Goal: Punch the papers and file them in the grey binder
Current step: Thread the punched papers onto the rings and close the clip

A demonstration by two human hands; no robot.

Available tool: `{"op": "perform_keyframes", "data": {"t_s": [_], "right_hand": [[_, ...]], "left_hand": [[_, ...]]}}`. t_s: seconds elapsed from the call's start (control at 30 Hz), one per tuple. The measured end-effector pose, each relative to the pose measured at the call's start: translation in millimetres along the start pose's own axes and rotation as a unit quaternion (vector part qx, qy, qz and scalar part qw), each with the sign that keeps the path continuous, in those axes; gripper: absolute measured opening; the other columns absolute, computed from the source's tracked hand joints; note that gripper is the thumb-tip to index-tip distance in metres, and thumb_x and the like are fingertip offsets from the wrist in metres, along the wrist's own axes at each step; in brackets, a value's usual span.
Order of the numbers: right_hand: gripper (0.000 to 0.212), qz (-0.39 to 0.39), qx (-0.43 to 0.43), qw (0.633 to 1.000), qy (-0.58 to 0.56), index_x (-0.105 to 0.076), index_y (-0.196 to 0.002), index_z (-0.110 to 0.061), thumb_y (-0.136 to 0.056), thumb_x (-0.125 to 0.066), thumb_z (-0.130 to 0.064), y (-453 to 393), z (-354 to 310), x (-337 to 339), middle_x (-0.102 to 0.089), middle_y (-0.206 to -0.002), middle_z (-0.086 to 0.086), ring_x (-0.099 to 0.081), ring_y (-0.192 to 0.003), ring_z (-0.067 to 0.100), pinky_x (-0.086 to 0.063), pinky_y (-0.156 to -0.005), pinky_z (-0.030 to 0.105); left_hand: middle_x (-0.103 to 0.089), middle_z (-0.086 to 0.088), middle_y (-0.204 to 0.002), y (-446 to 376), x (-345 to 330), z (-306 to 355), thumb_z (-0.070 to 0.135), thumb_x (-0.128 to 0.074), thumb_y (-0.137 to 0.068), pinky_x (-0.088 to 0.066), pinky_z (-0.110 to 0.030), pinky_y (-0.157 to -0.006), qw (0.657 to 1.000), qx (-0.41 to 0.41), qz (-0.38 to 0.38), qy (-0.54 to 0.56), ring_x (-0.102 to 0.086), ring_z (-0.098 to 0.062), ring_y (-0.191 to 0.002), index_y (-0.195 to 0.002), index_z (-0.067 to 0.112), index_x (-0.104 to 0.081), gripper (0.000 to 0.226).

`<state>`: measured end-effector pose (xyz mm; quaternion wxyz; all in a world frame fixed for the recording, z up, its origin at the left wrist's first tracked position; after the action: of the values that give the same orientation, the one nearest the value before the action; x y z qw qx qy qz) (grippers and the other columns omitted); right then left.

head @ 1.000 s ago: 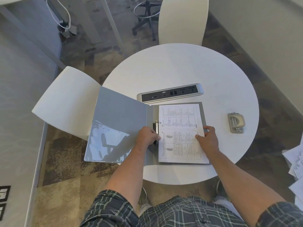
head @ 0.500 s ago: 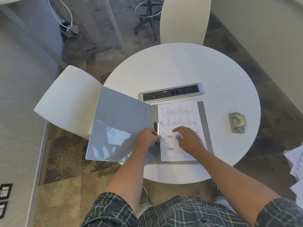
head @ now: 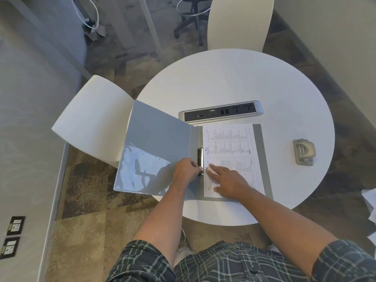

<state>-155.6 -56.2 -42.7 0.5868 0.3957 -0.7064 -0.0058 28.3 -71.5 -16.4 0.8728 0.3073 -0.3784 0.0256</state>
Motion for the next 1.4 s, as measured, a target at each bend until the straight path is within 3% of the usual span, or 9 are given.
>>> {"op": "perform_keyframes", "data": {"t_s": [0.2, 0.33, 0.43, 0.57, 0.7, 0.87, 1.1, 1.27, 1.4], "right_hand": [[0.078, -0.001, 0.004, 0.999, -0.036, -0.014, -0.161, -0.036, -0.097, -0.059, -0.037, -1.5, 2.5, 0.6, -0.003, -0.170, -0.011, -0.020, -0.153, 0.020, -0.032, -0.116, 0.044], [0.074, 0.026, -0.018, 0.994, -0.102, -0.029, -0.157, -0.031, -0.094, -0.066, -0.025, -0.1, 1.0, 3.5, -0.023, -0.167, -0.010, -0.034, -0.148, 0.020, -0.033, -0.116, 0.044], [0.080, 0.032, -0.035, 0.991, -0.127, -0.021, -0.159, -0.028, -0.093, -0.066, -0.020, 0.3, -1.3, 4.3, -0.032, -0.164, -0.005, -0.038, -0.146, 0.021, -0.032, -0.116, 0.044], [0.083, 0.016, -0.025, 0.994, -0.104, -0.012, -0.161, -0.033, -0.096, -0.062, -0.023, -1.7, 0.5, -0.5, -0.016, -0.169, -0.010, -0.028, -0.151, 0.020, -0.028, -0.119, 0.046], [0.082, 0.006, -0.020, 0.995, -0.099, -0.009, -0.162, -0.035, -0.098, -0.059, -0.023, -3.9, 3.1, -0.7, -0.010, -0.169, -0.013, -0.026, -0.152, 0.019, -0.027, -0.119, 0.046], [0.087, 0.004, -0.025, 0.994, -0.103, -0.003, -0.162, -0.037, -0.097, -0.060, -0.028, -5.6, 3.0, -7.1, -0.004, -0.169, -0.014, -0.021, -0.154, 0.015, -0.025, -0.119, 0.044], [0.084, -0.015, -0.041, 0.981, -0.187, -0.005, -0.162, -0.037, -0.099, -0.060, -0.028, -5.4, -1.1, -4.7, 0.006, -0.169, -0.013, -0.012, -0.156, 0.019, -0.009, -0.125, 0.043], [0.088, -0.028, -0.041, 0.973, -0.227, -0.001, -0.161, -0.039, -0.097, -0.061, -0.034, -12.5, -3.2, -10.4, 0.018, -0.167, -0.010, -0.008, -0.157, 0.018, 0.001, -0.124, 0.043], [0.092, -0.051, -0.037, 0.962, -0.266, 0.001, -0.161, -0.038, -0.096, -0.064, -0.035, -14.9, -3.9, -12.0, 0.025, -0.166, -0.008, 0.003, -0.157, 0.020, 0.015, -0.121, 0.045]], "left_hand": [[-0.053, -0.004, -0.058, -4.2, -3.4, 6.1, 0.027, -0.064, -0.092, -0.040, -0.026, -0.052, 0.998, 0.020, 0.043, 0.047, -0.046, -0.021, -0.053, -0.064, 0.011, -0.058, 0.033], [-0.060, -0.008, -0.069, -11.8, -4.9, 6.7, 0.014, -0.064, -0.087, -0.057, -0.036, -0.060, 0.997, 0.044, 0.028, 0.065, -0.057, -0.021, -0.063, -0.074, 0.010, -0.069, 0.015], [-0.064, -0.012, -0.070, -15.1, -7.9, 3.3, 0.012, -0.065, -0.083, -0.061, -0.044, -0.065, 0.994, 0.060, 0.022, 0.084, -0.061, -0.021, -0.064, -0.075, 0.007, -0.071, 0.011], [-0.072, -0.020, -0.075, -15.9, -11.8, -2.1, 0.017, -0.067, -0.082, -0.058, -0.036, -0.061, 0.993, 0.069, 0.016, 0.098, -0.063, -0.023, -0.064, -0.075, 0.000, -0.071, 0.018], [-0.065, -0.006, -0.066, -19.0, -14.4, -7.4, 0.026, -0.070, -0.074, -0.062, -0.052, -0.070, 0.991, 0.072, 0.016, 0.111, -0.063, -0.021, -0.060, -0.063, 0.015, -0.062, 0.017], [-0.077, -0.012, -0.077, 0.0, -4.8, 0.9, 0.033, -0.085, -0.077, -0.065, -0.043, -0.073, 0.984, 0.078, 0.030, 0.157, -0.077, -0.029, -0.074, -0.081, -0.001, -0.075, 0.035], [-0.069, -0.003, -0.062, 7.1, -5.1, 1.9, 0.045, -0.091, -0.070, -0.047, -0.030, -0.055, 0.989, 0.077, -0.014, 0.124, -0.063, -0.018, -0.056, -0.071, 0.002, -0.071, 0.048], [-0.061, -0.004, -0.059, 6.3, -5.2, 3.5, 0.044, -0.094, -0.062, -0.042, -0.029, -0.055, 0.995, 0.076, -0.005, 0.070, -0.055, -0.019, -0.053, -0.067, 0.008, -0.067, 0.046], [-0.065, -0.004, -0.060, 5.7, -3.5, 6.4, 0.047, -0.095, -0.058, -0.044, -0.029, -0.055, 0.996, 0.080, -0.006, 0.047, -0.058, -0.020, -0.053, -0.076, 0.000, -0.074, 0.054]]}}
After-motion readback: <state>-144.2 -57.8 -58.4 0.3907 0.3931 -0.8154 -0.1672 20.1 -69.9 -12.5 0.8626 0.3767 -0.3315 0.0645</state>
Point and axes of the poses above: each hand's wrist, its own y-axis away from the middle knuckle, its own x-axis out of the back of the hand, z = x × y, the point moved 1 cm from there along -y, towards the middle knuckle
